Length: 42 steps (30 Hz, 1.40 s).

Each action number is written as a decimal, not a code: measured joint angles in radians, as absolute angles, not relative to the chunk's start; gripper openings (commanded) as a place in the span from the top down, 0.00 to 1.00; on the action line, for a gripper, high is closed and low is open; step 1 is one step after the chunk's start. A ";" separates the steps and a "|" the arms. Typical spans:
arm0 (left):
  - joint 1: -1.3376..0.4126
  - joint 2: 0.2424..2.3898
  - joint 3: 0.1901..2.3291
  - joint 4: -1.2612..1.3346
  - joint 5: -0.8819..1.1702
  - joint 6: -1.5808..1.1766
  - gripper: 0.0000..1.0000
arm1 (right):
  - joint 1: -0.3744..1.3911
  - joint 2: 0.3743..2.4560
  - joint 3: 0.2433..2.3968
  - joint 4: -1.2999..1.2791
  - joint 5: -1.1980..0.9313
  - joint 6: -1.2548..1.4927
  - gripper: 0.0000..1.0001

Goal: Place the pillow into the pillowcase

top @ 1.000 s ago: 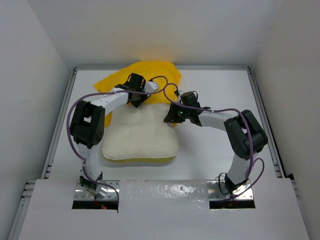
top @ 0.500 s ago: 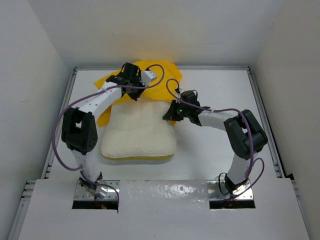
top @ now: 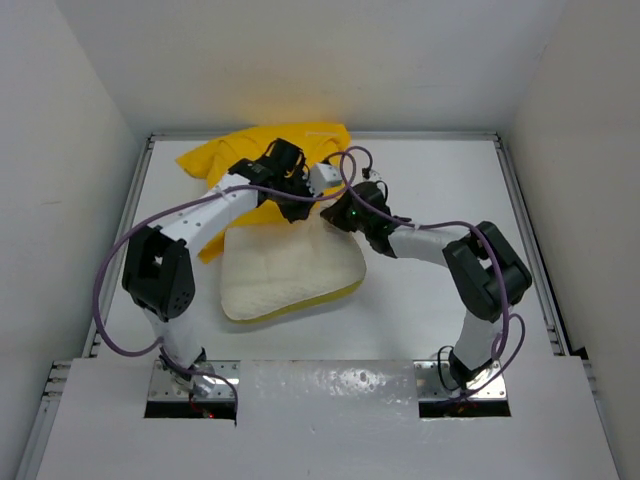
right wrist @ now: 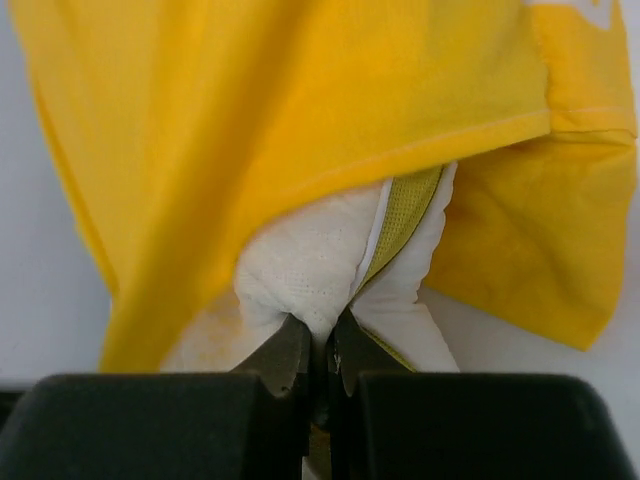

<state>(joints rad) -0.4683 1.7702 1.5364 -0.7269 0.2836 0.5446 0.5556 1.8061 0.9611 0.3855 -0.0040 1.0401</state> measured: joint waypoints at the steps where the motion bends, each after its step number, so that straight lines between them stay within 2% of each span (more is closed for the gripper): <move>1: -0.497 1.771 1.538 -0.747 0.311 0.568 1.00 | 0.570 1.806 0.962 0.381 0.039 1.050 1.00; 6: -0.528 1.712 1.535 -0.893 0.485 0.736 1.00 | 0.603 1.786 0.917 0.312 0.221 1.155 1.00; 9: -0.501 1.558 1.405 -0.881 0.484 0.813 1.00 | 0.598 1.767 0.865 0.310 0.265 1.197 1.00; 10: -0.483 1.501 1.346 -0.875 0.471 0.830 0.93 | 0.597 1.766 0.863 0.310 0.261 1.194 1.00; 11: -0.460 1.457 1.289 -0.871 0.460 0.839 0.78 | 0.597 1.766 0.867 0.311 0.249 1.178 0.83; 12: -0.432 1.431 1.246 -0.882 0.462 0.847 0.39 | 0.596 1.768 0.880 0.309 0.224 1.154 0.63; 13: -0.394 1.428 1.225 -0.907 0.468 0.856 0.31 | 0.591 1.773 0.908 0.299 0.184 1.123 0.45; 14: -0.349 1.448 1.222 -0.942 0.484 0.854 0.21 | 0.585 1.780 0.950 0.281 0.145 1.076 0.12; 15: -0.289 1.481 1.234 -0.973 0.500 0.863 0.16 | 0.581 1.784 0.992 0.268 0.107 1.033 0.01; 16: -0.233 1.511 1.255 -1.000 0.513 0.868 0.15 | 0.574 1.782 1.025 0.251 0.072 0.978 0.01; 17: -0.164 1.541 1.285 -1.028 0.524 0.869 0.12 | 0.570 1.774 1.059 0.223 0.044 0.916 0.01; 19: -0.028 1.560 1.334 -1.053 0.537 0.875 0.12 | 0.566 1.737 1.097 0.157 0.023 0.803 0.01; 20: 0.031 1.552 1.351 -1.063 0.537 0.878 0.32 | 0.562 1.704 1.102 0.112 0.019 0.746 0.07; 21: 0.090 1.539 1.359 -1.066 0.530 0.876 0.52 | 0.556 1.674 1.103 0.072 0.011 0.697 0.90; 22: 0.148 1.520 1.359 -1.068 0.511 0.873 0.74 | 0.542 1.645 1.108 0.034 -0.010 0.649 1.00; 23: 0.194 1.500 1.349 -1.066 0.488 0.865 0.92 | 0.517 1.626 1.118 0.001 -0.031 0.625 1.00; 24: 0.221 1.485 1.333 -1.064 0.467 0.854 0.92 | 0.487 1.620 1.131 -0.020 -0.046 0.612 1.00; 25: 0.240 1.473 1.307 -1.057 0.449 0.849 0.72 | 0.454 1.621 1.143 -0.033 -0.059 0.599 1.00; 26: 0.251 1.468 1.279 -1.050 0.433 0.847 0.53 | 0.421 1.634 1.158 -0.048 -0.062 0.588 0.93; 28: 0.273 1.490 1.213 -1.034 0.395 0.814 0.21 | 0.366 1.693 1.203 -0.078 -0.061 0.567 0.76; 31: 0.305 1.579 1.137 -0.987 0.340 0.756 0.13 | 0.337 1.842 1.303 -0.127 -0.065 0.530 0.72; 33: 0.326 1.645 1.117 -0.955 0.316 0.732 0.12 | 0.348 1.930 1.340 -0.146 -0.085 0.513 0.76; 34: 0.335 1.672 1.114 -0.941 0.312 0.722 0.12 | 0.359 1.962 1.337 -0.155 -0.090 0.498 0.79; 35: 0.341 1.689 1.113 -0.925 0.311 0.714 0.14 | 0.375 1.980 1.319 -0.166 -0.091 0.485 0.86; 37: 0.343 1.708 1.113 -0.894 0.318 0.695 0.23 | 0.418 1.974 1.241 -0.161 -0.090 0.463 0.92; 40: 0.342 1.737 1.114 -0.831 0.358 0.665 0.64 | 0.514 1.914 1.090 -0.113 -0.124 0.451 1.00; 42: 0.342 1.790 1.142 -0.809 0.392 0.649 0.72 | 0.590 1.877 1.052 -0.102 -0.140 0.446 0.99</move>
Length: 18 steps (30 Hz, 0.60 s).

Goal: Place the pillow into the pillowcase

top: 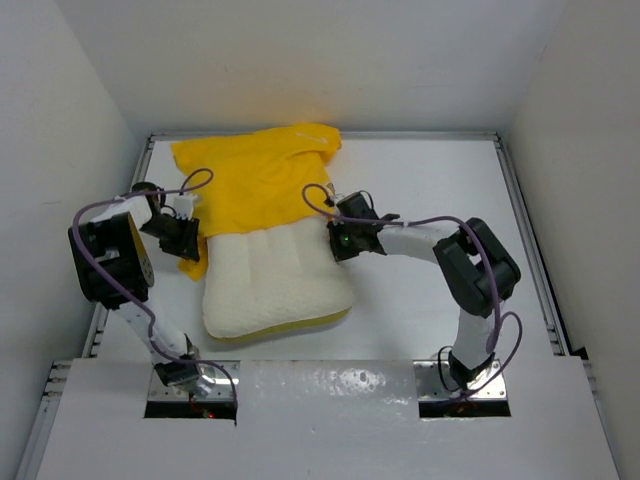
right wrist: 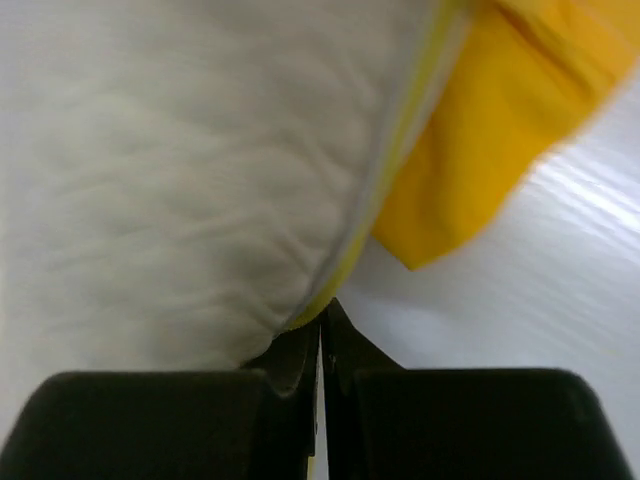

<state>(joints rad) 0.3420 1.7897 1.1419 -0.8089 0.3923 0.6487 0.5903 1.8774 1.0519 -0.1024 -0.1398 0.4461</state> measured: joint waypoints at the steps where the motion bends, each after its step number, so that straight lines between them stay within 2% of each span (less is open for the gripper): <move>1: 0.342 1.825 1.164 -0.805 0.409 0.645 0.81 | 0.631 1.863 1.049 -0.102 -0.143 0.439 0.97; 2: 0.342 1.867 1.193 -0.799 0.424 0.639 0.88 | 0.667 1.852 1.050 -0.094 -0.145 0.431 0.95; 3: 0.342 1.911 1.226 -0.796 0.437 0.636 1.00 | 0.708 1.841 1.054 -0.084 -0.144 0.423 0.89; 5: 0.342 1.967 1.285 -0.815 0.459 0.622 1.00 | 0.773 1.824 1.063 -0.063 -0.150 0.421 0.82; 6: 0.344 1.979 1.303 -0.817 0.466 0.620 1.00 | 0.792 1.818 1.065 -0.051 -0.154 0.425 0.71; 7: 0.346 1.983 1.311 -0.815 0.466 0.620 0.99 | 0.801 1.810 1.065 -0.046 -0.153 0.435 0.65; 8: 0.347 1.984 1.313 -0.813 0.466 0.620 0.96 | 0.798 1.803 1.064 -0.044 -0.149 0.447 0.58; 9: 0.347 1.983 1.313 -0.812 0.464 0.622 0.86 | 0.783 1.799 1.061 -0.035 -0.141 0.468 0.50; 11: 0.347 1.979 1.309 -0.810 0.466 0.622 0.76 | 0.728 1.794 1.042 -0.022 -0.136 0.501 0.46; 12: 0.347 1.971 1.302 -0.809 0.467 0.621 0.64 | 0.690 1.795 1.031 -0.022 -0.129 0.528 0.43; 13: 0.347 1.959 1.291 -0.804 0.463 0.625 0.60 | 0.664 1.796 1.023 -0.023 -0.121 0.546 0.42; 14: 0.347 1.945 1.280 -0.801 0.457 0.621 0.51 | 0.636 1.800 1.021 -0.032 -0.106 0.562 0.40; 18: 0.347 1.898 1.245 -0.780 0.406 0.620 0.35 | 0.611 1.838 1.024 -0.027 -0.099 0.628 0.33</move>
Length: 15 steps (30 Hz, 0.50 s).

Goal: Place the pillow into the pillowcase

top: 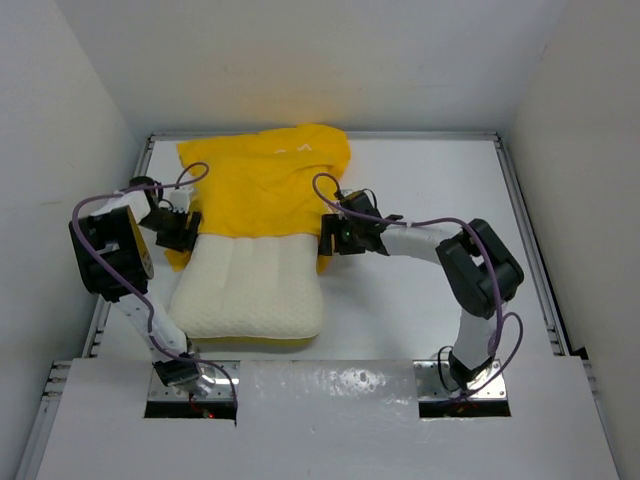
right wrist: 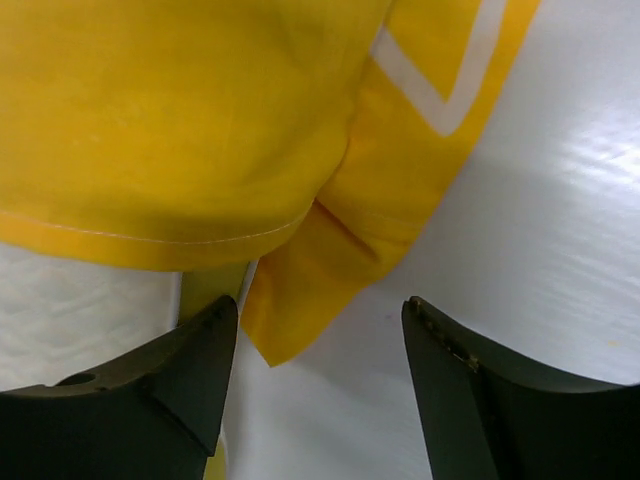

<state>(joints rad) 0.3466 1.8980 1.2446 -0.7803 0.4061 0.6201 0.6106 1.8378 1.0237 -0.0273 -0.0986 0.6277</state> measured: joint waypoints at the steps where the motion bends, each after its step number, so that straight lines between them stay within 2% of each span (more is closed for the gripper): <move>1: 0.347 1.891 1.238 -0.772 0.392 0.616 0.34 | 0.617 1.853 1.025 -0.027 -0.104 0.641 0.31; 4: 0.347 1.875 1.222 -0.738 0.351 0.601 0.32 | 0.644 1.894 1.038 -0.019 -0.111 0.673 0.31; 7: 0.347 1.879 1.222 -0.707 0.331 0.586 0.32 | 0.660 1.931 1.076 -0.022 -0.112 0.679 0.41; 8: 0.346 1.883 1.222 -0.697 0.331 0.580 0.32 | 0.664 1.942 1.087 -0.019 -0.112 0.683 0.58; 9: 0.346 1.889 1.224 -0.690 0.332 0.573 0.36 | 0.665 1.950 1.088 -0.006 -0.116 0.683 0.68; 10: 0.346 1.892 1.227 -0.687 0.335 0.567 0.40 | 0.665 1.962 1.088 0.003 -0.117 0.696 0.88; 11: 0.346 1.895 1.229 -0.683 0.339 0.565 0.64 | 0.665 1.971 1.085 0.022 -0.130 0.702 1.00; 13: 0.344 1.906 1.229 -0.665 0.382 0.568 0.97 | 0.661 1.988 1.072 0.070 -0.145 0.734 1.00; 15: 0.339 1.916 1.224 -0.653 0.435 0.575 1.00 | 0.651 1.989 1.054 0.113 -0.161 0.746 1.00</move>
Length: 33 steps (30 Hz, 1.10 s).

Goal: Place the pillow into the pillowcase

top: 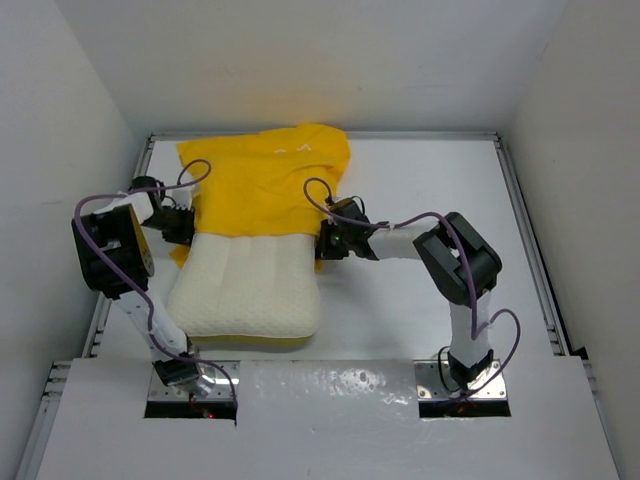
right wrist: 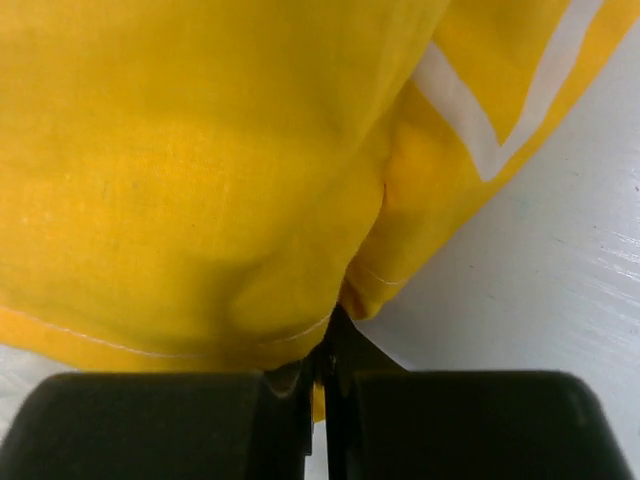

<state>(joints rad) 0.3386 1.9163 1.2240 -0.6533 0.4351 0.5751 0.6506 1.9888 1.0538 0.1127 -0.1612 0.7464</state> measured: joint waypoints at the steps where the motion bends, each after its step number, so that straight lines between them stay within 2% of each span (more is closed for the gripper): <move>1: 0.335 1.917 1.221 -0.655 0.463 0.581 1.00 | 0.645 1.986 1.040 0.135 -0.170 0.752 1.00; 5: 0.333 1.914 1.217 -0.744 0.583 0.691 1.00 | 0.628 1.926 0.961 0.173 -0.216 0.751 1.00; 7: 0.346 1.892 1.222 -0.884 0.654 0.840 1.00 | 0.620 1.843 0.917 0.142 -0.281 0.728 1.00; 12: 0.361 1.645 1.243 -1.161 0.723 1.023 1.00 | 0.613 1.559 0.900 0.066 -0.553 0.719 1.00; 15: 0.362 1.549 1.408 -1.264 0.783 0.987 1.00 | 0.588 1.457 0.936 0.242 -0.689 0.887 1.00; 17: 0.361 1.571 1.562 -1.295 0.846 0.920 1.00 | 0.532 1.471 0.977 0.476 -0.731 1.100 1.00; 20: 0.356 1.685 1.813 -1.308 0.946 0.777 1.00 | 0.385 1.612 1.118 0.871 -0.699 1.486 1.00; 23: 0.349 1.824 2.017 -1.304 1.004 0.652 1.00 | 0.267 1.737 1.221 1.044 -0.590 1.710 1.00; 26: 0.325 1.898 2.077 -1.272 0.988 0.564 1.00 | 0.204 1.767 1.238 0.965 -0.514 1.748 1.00; 33: 0.274 1.907 2.003 -1.316 0.958 0.506 1.00 | 0.260 1.753 1.213 0.752 -0.481 1.729 1.00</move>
<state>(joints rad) 0.2737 1.9068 2.0033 -1.3163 0.9581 0.5064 0.2600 1.7535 1.2125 0.7521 -0.4808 1.7290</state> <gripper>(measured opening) 0.009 0.003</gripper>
